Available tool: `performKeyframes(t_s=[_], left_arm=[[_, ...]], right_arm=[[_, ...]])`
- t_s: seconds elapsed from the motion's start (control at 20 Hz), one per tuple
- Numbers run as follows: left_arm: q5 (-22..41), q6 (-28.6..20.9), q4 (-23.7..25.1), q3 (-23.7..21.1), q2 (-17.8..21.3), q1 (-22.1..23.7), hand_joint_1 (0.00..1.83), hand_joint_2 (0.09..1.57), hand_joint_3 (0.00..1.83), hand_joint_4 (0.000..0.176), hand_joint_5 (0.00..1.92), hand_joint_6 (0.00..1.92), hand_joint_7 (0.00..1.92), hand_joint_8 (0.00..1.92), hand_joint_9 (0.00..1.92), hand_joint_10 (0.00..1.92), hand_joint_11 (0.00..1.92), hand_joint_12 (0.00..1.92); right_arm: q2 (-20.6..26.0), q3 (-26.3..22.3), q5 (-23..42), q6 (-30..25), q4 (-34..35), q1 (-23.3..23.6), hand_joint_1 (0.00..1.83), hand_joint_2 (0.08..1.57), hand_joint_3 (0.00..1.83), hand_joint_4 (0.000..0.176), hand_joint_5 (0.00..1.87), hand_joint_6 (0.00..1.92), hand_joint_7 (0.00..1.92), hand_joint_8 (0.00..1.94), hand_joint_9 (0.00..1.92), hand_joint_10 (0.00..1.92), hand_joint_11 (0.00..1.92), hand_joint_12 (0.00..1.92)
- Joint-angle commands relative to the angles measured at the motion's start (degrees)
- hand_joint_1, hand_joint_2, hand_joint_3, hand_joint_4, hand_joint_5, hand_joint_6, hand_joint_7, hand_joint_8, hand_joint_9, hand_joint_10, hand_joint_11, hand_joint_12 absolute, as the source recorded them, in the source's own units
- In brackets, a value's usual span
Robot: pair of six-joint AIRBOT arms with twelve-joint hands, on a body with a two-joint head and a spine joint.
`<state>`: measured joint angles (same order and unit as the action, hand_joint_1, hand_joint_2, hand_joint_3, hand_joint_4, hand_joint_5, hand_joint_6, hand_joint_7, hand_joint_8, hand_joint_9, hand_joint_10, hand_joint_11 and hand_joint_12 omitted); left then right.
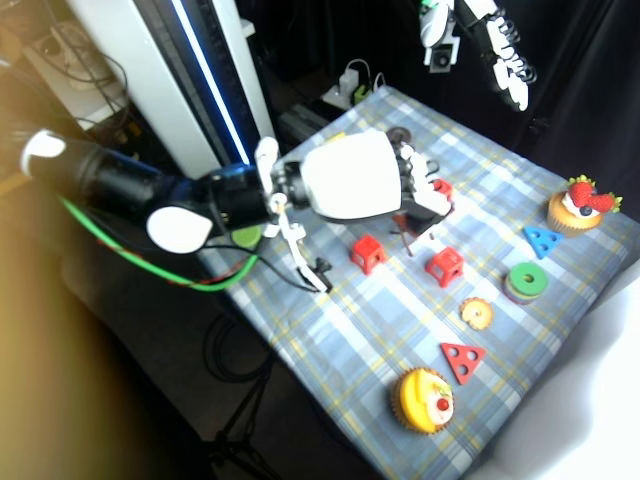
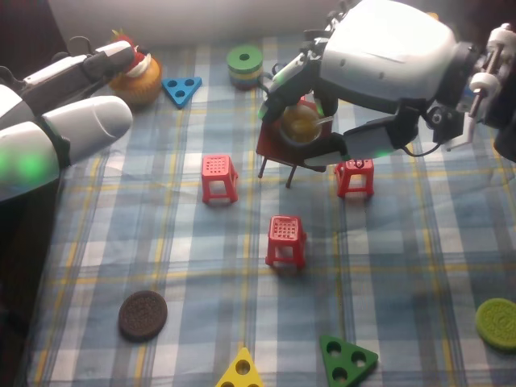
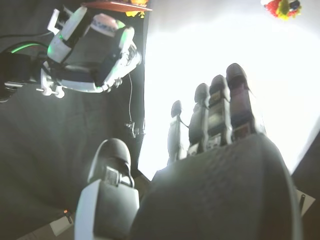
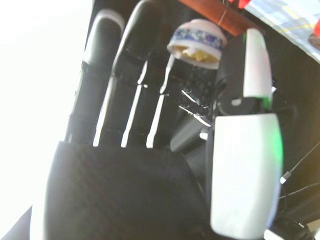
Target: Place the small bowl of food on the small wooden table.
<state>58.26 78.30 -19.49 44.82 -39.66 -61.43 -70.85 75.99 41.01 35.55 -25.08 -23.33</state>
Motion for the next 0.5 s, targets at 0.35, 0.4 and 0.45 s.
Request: performKeyframes(t_s=[0.35,0.4,0.45], left_arm=[[6.00,-0.39,0.35,0.36,-0.26,0.75,0.06,1.16,0.00,0.166,0.15,0.00,0.12,0.00,0.10,0.00,0.00,0.22],[5.99,-0.39,0.35,0.37,-0.26,0.75,0.05,1.16,0.00,0.166,0.16,0.00,0.12,0.00,0.09,0.00,0.00,0.21],[5.95,-0.39,0.35,0.37,-0.26,0.77,0.05,1.16,0.00,0.163,0.16,0.00,0.13,0.00,0.10,0.01,0.01,0.22]], right_arm=[[-0.48,0.64,4.97,-0.07,0.66,2.59,1.26,1.05,0.00,0.000,1.13,0.67,1.14,0.83,0.99,0.92,0.72,1.50],[-0.48,0.72,4.84,-0.07,0.57,2.81,1.25,1.05,0.00,0.006,1.13,0.67,1.14,0.82,1.00,0.91,0.73,1.49],[-0.48,0.81,4.71,-0.07,0.43,3.11,1.26,1.04,0.00,0.000,1.12,0.66,1.17,0.80,1.05,0.89,0.79,1.46]])
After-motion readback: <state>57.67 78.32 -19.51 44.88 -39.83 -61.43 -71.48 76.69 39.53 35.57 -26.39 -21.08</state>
